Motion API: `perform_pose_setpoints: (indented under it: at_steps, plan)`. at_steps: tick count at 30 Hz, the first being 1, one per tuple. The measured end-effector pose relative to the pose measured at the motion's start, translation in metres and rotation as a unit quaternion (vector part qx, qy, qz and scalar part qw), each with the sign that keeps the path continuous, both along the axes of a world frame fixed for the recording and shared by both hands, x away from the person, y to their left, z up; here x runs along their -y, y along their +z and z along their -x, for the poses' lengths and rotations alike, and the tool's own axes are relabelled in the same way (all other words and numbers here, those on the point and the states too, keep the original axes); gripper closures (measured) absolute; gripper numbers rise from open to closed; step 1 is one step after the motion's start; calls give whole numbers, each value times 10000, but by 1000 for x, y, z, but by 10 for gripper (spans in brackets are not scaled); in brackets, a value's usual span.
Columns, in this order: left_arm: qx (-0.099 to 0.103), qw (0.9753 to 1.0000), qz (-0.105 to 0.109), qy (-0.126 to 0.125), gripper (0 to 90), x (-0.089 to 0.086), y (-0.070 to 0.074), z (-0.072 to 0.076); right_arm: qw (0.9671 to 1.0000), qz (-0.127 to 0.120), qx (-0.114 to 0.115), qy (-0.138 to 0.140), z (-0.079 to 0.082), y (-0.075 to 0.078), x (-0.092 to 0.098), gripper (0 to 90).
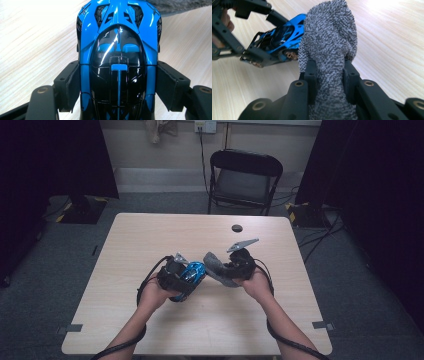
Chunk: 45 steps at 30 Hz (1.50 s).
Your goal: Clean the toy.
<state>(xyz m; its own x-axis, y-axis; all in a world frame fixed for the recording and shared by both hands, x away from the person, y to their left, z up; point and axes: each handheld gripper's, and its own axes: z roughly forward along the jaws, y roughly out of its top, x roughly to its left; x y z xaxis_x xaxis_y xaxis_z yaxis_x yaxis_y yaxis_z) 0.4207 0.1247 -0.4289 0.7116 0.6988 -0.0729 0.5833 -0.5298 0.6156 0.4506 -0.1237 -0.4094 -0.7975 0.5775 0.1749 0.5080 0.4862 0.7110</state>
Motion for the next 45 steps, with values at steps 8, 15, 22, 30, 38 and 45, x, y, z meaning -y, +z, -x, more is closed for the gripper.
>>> perform_pose_setpoints:
  at_steps: [8, 15, 22, 30, 38, 45]
  plan:
    - [33, 9999, 96, 103, 280, -7, 3, -2, 9999, 20, -98, 97, 6, -3, 3, 717]
    - [56, 9999, 155, -34, 280, 0, 7, 3, 9994, -74, 91, -331, -1, 3, 20, 716]
    - [46, 9995, 119, -274, 280, 14, 8, 9, 9981, -138, 217, -560, -18, 20, 17, 716]
    - [53, 9990, 110, -436, 280, 21, 8, 14, 9993, -91, 140, -345, -30, 22, -13, 715]
    - [32, 9993, 20, -374, 280, 16, 6, 12, 9999, 13, -7, -117, -29, 13, -25, 715]
    - [37, 9997, 72, -210, 280, 9, 6, 7, 9998, -61, -54, -156, -26, 11, -15, 714]
